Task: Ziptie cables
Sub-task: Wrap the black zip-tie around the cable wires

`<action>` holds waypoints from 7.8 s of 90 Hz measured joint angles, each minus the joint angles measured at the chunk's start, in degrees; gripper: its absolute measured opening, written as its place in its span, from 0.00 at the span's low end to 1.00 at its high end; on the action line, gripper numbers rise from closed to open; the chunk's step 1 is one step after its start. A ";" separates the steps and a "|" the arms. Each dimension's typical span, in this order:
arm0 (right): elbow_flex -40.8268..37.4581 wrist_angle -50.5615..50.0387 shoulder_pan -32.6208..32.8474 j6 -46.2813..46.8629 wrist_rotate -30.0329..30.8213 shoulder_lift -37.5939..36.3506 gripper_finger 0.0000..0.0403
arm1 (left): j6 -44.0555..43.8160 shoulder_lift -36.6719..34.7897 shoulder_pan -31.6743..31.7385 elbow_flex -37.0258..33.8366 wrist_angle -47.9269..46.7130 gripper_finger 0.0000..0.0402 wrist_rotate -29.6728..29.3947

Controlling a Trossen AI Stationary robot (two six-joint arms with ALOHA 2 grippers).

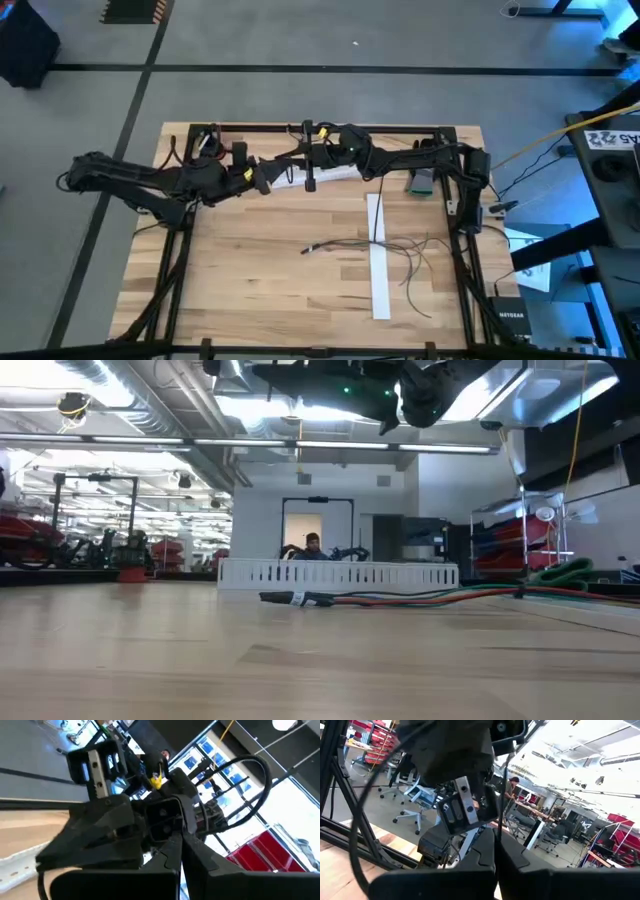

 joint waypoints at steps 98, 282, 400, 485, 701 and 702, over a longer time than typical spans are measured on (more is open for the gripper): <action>0.00 0.32 -0.04 -0.16 -0.01 0.00 0.00 | -4.37 -0.07 0.40 0.04 -5.40 0.00 -1.80; -4.92 -40.73 1.09 20.58 7.10 -3.49 0.00 | 5.64 -6.69 -4.22 0.02 -31.30 0.00 -0.66; -18.08 -11.02 5.44 64.89 -0.35 -13.44 0.42 | 33.81 -6.38 -4.24 0.02 -12.29 0.00 -2.40; -18.36 8.38 6.73 62.90 1.49 -9.29 0.42 | 40.74 -5.01 -4.17 0.04 -7.54 0.00 -0.81; -3.69 -8.34 2.21 98.06 -4.32 6.51 0.02 | 68.94 2.16 -9.90 0.02 3.72 0.00 10.42; -3.69 -8.28 2.21 97.53 -3.96 6.51 0.02 | 68.39 2.16 -9.90 0.02 3.69 0.00 10.40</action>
